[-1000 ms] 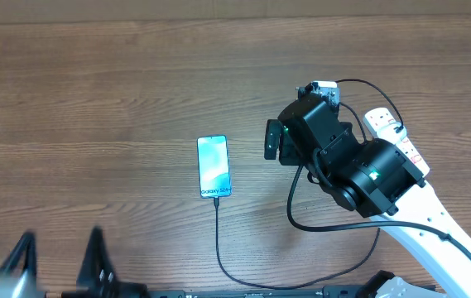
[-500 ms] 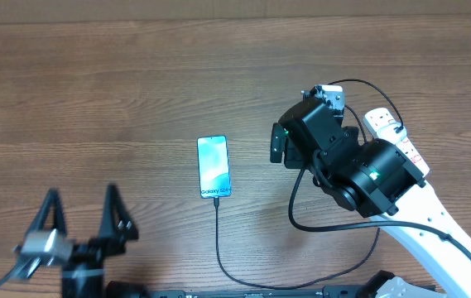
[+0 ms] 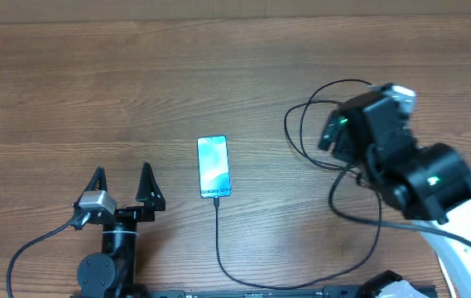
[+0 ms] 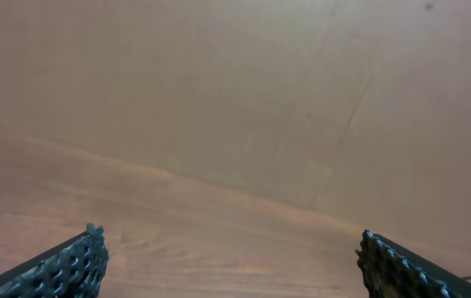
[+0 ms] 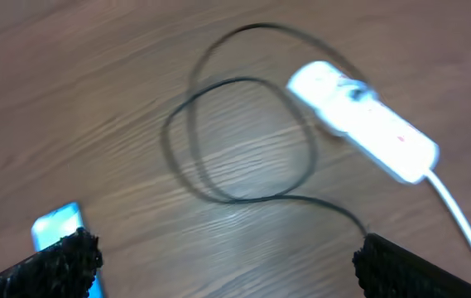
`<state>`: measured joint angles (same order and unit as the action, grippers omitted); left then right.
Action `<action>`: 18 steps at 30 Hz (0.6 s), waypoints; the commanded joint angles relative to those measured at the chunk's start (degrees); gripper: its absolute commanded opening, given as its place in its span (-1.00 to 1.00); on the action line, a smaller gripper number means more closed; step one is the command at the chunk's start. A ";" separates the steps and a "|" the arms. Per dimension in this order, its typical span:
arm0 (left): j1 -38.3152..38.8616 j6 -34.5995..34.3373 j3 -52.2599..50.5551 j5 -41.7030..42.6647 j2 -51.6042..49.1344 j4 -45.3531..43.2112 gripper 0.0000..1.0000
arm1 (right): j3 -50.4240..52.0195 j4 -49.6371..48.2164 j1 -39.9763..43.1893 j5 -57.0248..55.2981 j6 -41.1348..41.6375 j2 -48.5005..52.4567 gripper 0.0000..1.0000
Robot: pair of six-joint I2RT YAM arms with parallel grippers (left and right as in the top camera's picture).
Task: Plug charger to phone and switch on socket
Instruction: 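Move the right gripper over the white power strip's switches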
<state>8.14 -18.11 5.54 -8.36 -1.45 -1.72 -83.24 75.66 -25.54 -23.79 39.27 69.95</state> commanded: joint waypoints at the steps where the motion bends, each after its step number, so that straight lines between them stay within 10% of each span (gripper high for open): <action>1: -0.28 -1.25 -2.58 0.48 0.22 0.48 0.99 | -0.42 1.40 6.99 3.17 1.44 -0.85 1.00; 18: -0.28 -1.62 -4.42 0.50 0.11 7.19 0.99 | -0.42 3.08 32.52 10.29 -5.64 1.14 1.00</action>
<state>8.14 -19.38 1.43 -8.36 -1.45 5.61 -83.24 78.89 5.19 -16.67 37.78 70.11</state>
